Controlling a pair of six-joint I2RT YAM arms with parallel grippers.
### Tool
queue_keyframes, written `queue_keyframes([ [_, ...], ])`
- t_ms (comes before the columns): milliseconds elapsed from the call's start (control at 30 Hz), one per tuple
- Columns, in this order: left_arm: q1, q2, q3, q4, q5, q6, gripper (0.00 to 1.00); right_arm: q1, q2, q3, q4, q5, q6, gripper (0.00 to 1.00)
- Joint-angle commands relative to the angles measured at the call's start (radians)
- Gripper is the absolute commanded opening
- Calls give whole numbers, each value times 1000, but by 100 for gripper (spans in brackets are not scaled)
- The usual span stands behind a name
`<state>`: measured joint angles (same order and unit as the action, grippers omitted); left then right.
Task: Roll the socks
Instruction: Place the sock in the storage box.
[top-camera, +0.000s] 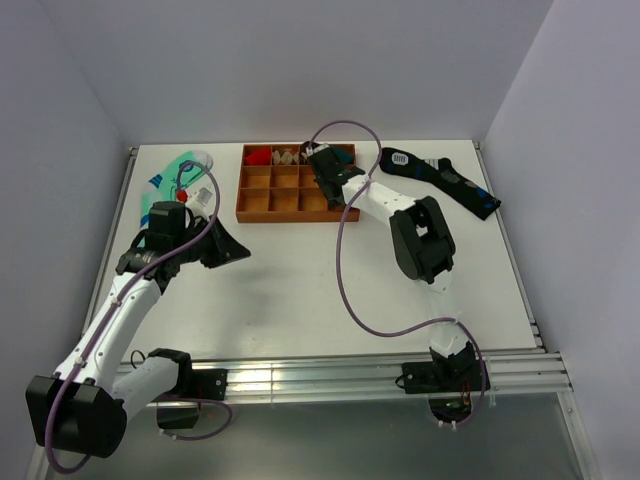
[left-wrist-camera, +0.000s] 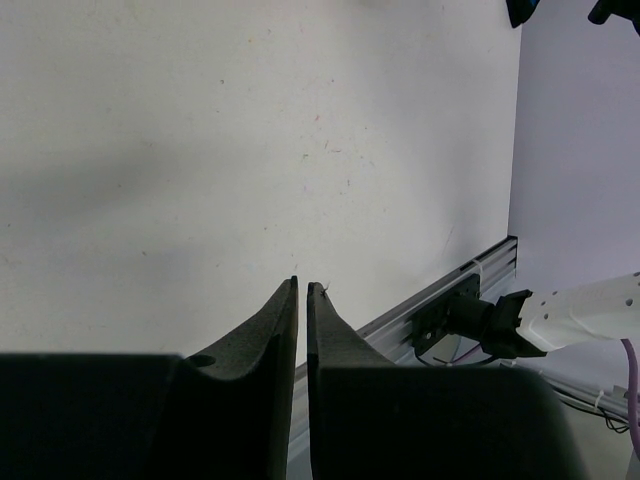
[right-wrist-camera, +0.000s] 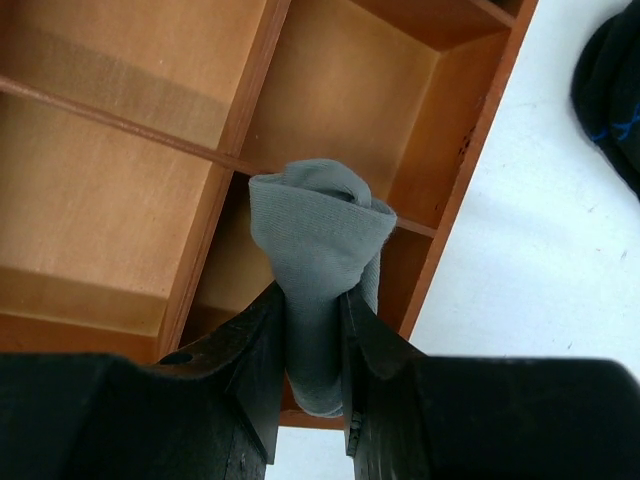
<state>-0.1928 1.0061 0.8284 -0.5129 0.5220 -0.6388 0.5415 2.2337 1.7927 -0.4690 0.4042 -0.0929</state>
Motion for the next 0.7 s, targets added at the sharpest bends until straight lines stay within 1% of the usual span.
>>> queue_keyframes([
  [0,4,-1,41,30,16,22,13,-5,-8,-13,-86,-38,-18,0],
  [300,4,8,46,24,16,28,13,-5,-28,-49,-106,-47,-39,0],
  [400,4,11,51,24,15,30,13,-9,-20,-35,-117,-76,-41,0],
  [500,4,9,54,22,13,28,14,-20,3,0,-131,-126,-31,0],
  [533,4,8,54,22,9,30,14,-23,13,19,-140,-178,-27,0],
  [667,4,11,54,17,6,30,14,-64,29,53,-149,-300,28,0],
])
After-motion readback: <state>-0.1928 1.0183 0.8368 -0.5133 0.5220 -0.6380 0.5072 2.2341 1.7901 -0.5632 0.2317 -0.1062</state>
